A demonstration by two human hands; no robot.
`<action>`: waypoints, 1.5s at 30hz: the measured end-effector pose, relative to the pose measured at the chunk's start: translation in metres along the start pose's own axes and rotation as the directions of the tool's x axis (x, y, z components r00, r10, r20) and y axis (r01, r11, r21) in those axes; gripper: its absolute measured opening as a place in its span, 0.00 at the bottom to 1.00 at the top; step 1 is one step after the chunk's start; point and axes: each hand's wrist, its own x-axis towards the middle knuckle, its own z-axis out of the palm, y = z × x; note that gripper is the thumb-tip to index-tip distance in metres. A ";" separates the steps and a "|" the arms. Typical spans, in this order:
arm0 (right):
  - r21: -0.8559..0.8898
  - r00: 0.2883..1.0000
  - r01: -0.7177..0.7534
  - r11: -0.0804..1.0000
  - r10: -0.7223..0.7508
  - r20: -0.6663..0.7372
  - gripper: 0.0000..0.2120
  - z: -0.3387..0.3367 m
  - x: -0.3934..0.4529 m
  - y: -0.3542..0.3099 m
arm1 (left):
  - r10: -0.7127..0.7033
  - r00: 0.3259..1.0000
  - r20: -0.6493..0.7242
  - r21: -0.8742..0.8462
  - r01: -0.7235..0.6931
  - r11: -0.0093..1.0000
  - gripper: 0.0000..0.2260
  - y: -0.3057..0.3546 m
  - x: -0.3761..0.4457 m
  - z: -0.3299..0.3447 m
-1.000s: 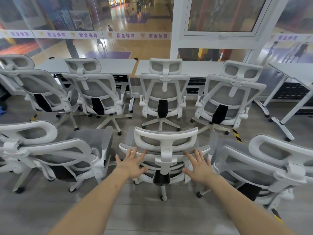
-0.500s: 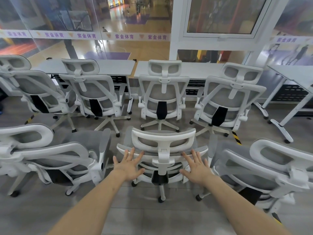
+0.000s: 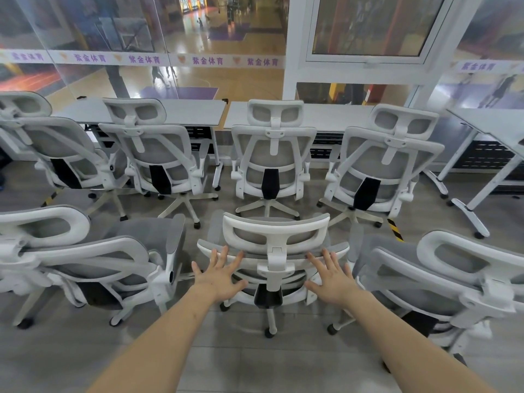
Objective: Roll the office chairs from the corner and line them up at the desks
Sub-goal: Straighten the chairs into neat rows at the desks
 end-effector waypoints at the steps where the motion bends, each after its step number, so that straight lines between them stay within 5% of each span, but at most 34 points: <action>1: -0.006 1.000 0.000 1.000 0.000 -0.001 0.38 -0.001 0.000 0.001 | -0.002 1.000 -0.002 -0.005 0.002 1.000 0.36 0.001 0.000 0.001; 28: -0.042 0.999 -0.031 0.999 0.032 0.026 0.36 -0.026 -0.018 -0.017 | 0.017 1.000 0.004 0.039 -0.018 0.999 0.36 0.010 -0.008 -0.010; 33: -0.045 0.962 -0.075 0.996 0.061 -0.267 0.21 -0.056 -0.067 -0.009 | 0.162 0.951 -0.264 0.079 -0.146 0.986 0.20 0.078 -0.044 -0.007; 45: -0.054 0.694 -0.198 0.979 0.101 -0.713 0.11 -0.134 -0.160 0.150 | 0.469 0.757 -0.455 0.185 -0.434 0.881 0.20 0.312 -0.035 -0.048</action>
